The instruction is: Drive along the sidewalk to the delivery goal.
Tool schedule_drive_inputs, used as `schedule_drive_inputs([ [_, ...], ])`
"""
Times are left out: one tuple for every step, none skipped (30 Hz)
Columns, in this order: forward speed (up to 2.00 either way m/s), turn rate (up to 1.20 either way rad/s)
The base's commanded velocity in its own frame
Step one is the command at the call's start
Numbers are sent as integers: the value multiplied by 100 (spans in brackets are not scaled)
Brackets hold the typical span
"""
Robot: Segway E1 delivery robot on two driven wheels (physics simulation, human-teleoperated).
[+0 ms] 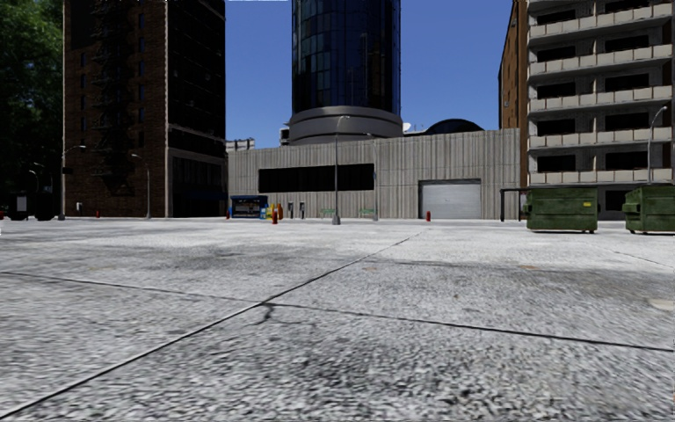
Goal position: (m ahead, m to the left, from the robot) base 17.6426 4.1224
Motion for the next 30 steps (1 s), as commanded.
schedule_drive_inputs([
  [200, 25],
  [200, 25],
  [200, 25],
  [200, 25],
  [200, 27],
  [200, 28],
  [200, 28],
  [200, 28],
  [200, 28],
  [200, 29],
  [200, 30],
  [200, 30],
  [200, 35],
  [200, 36],
  [200, 36],
  [200, 37],
  [200, 37],
  [200, 37],
  [200, 37],
  [200, 37],
  [200, 37],
  [200, 37],
  [200, 37],
  [200, 37],
  [200, 37],
  [200, 37],
  [200, 37],
  [200, 37],
  [200, 37],
  [200, 37],
])
